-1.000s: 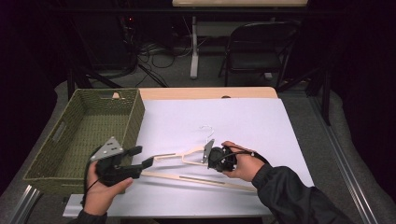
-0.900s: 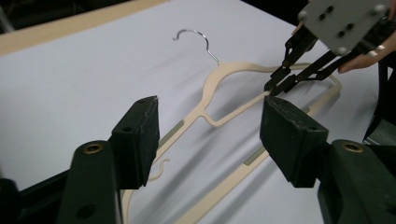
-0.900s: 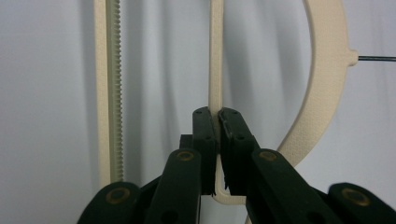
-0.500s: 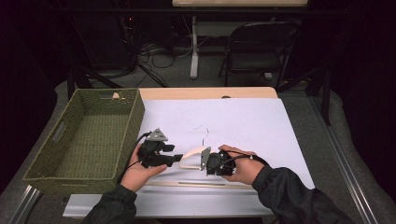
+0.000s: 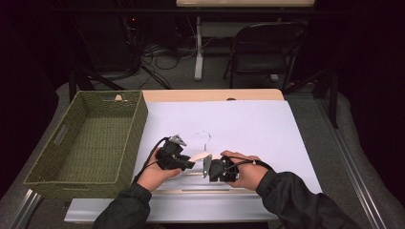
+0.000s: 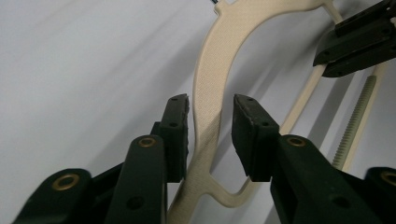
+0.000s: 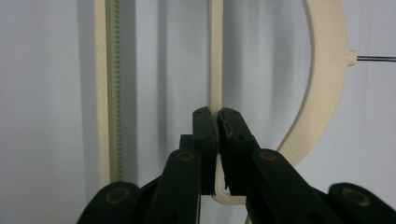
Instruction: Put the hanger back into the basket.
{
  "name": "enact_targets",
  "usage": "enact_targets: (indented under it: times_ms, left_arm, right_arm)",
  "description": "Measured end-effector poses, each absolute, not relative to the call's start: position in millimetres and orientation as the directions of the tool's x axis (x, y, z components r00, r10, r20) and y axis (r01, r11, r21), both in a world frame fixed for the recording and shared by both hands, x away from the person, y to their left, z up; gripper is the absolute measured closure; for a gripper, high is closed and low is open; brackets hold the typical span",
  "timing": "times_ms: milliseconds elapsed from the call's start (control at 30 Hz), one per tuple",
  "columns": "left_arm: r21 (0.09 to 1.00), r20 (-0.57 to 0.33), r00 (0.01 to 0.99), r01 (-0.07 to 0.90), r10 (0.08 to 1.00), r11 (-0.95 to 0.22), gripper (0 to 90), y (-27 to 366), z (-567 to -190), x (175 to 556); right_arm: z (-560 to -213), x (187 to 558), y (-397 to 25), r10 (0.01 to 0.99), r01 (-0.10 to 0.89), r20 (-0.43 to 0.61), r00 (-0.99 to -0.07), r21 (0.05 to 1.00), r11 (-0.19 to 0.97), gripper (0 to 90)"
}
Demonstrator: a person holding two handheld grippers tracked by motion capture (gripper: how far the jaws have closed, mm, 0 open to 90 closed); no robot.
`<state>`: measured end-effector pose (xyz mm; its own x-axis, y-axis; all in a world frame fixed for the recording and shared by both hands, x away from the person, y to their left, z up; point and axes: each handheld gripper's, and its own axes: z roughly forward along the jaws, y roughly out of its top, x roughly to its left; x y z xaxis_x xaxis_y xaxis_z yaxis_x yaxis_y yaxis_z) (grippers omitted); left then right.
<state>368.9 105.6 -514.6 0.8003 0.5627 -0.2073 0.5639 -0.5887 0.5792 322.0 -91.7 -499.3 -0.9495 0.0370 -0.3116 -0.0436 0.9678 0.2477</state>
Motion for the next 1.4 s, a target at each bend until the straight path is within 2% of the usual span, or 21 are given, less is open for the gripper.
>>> enact_targets:
  times_ms: [133,733,767,800,833,867,933,967,1000,1067,1133,1267,1400]
  left_arm:
    - [0.556,-0.193,0.803,0.563,0.563,-0.612,75.2,104,-517,369]
    - [0.584,-0.170,0.812,0.539,0.558,-0.607,77.6,105,-513,361]
    - [0.585,-0.164,0.816,0.533,0.555,-0.611,77.8,105,-513,361]
    - [0.589,-0.156,0.818,0.527,0.553,-0.612,77.9,107,-513,359]
    - [0.589,-0.156,0.818,0.527,0.553,-0.612,77.9,107,-513,359]
    - [0.595,-0.162,0.816,0.529,0.555,-0.605,77.9,109,-513,356]
    - [0.601,-0.161,0.817,0.526,0.553,-0.602,78.0,111,-513,354]
    - [0.601,-0.161,0.817,0.526,0.553,-0.602,78.0,111,-513,354]
    - [0.605,-0.162,0.815,0.528,0.557,-0.596,78.0,112,-513,352]
    - [0.610,-0.165,0.815,0.527,0.556,-0.592,78.0,113,-512,350]
    - [0.618,-0.162,0.816,0.522,0.554,-0.588,78.1,114,-510,346]
    - [0.628,-0.163,0.817,0.518,0.553,-0.580,78.3,115,-507,341]
    - [0.638,-0.163,0.821,0.511,0.548,-0.576,78.5,115,-504,337]
  right_arm:
    - [-500,321,-91,0.027,-0.057,-0.325,-0.945,0.244,0.968,85.3]
    - [-503,324,-91,0.055,-0.022,-0.294,-0.954,0.251,0.968,83.4]
    - [-502,324,-91,0.068,-0.007,-0.282,-0.957,0.255,0.967,80.8]
    - [-498,327,-94,0.104,0.025,-0.264,-0.959,0.289,0.957,73.6]
    - [-498,327,-94,0.104,0.025,-0.264,-0.959,0.289,0.957,73.6]
    - [-491,331,-101,0.159,0.071,-0.232,-0.960,0.344,0.936,70.3]
    - [-483,334,-108,0.229,0.135,-0.198,-0.953,0.401,0.906,69.2]
    - [-483,334,-108,0.229,0.135,-0.198,-0.953,0.401,0.906,69.2]
    - [-473,339,-118,0.317,0.211,-0.162,-0.935,0.465,0.860,66.5]
    - [-470,341,-121,0.347,0.240,-0.142,-0.927,0.486,0.841,65.5]
    - [-467,348,-129,0.429,0.313,-0.117,-0.896,0.518,0.796,61.8]
    - [-474,353,-128,0.465,0.364,-0.080,-0.882,0.513,0.777,58.6]
    - [-480,353,-121,0.460,0.368,-0.065,-0.886,0.506,0.780,58.9]
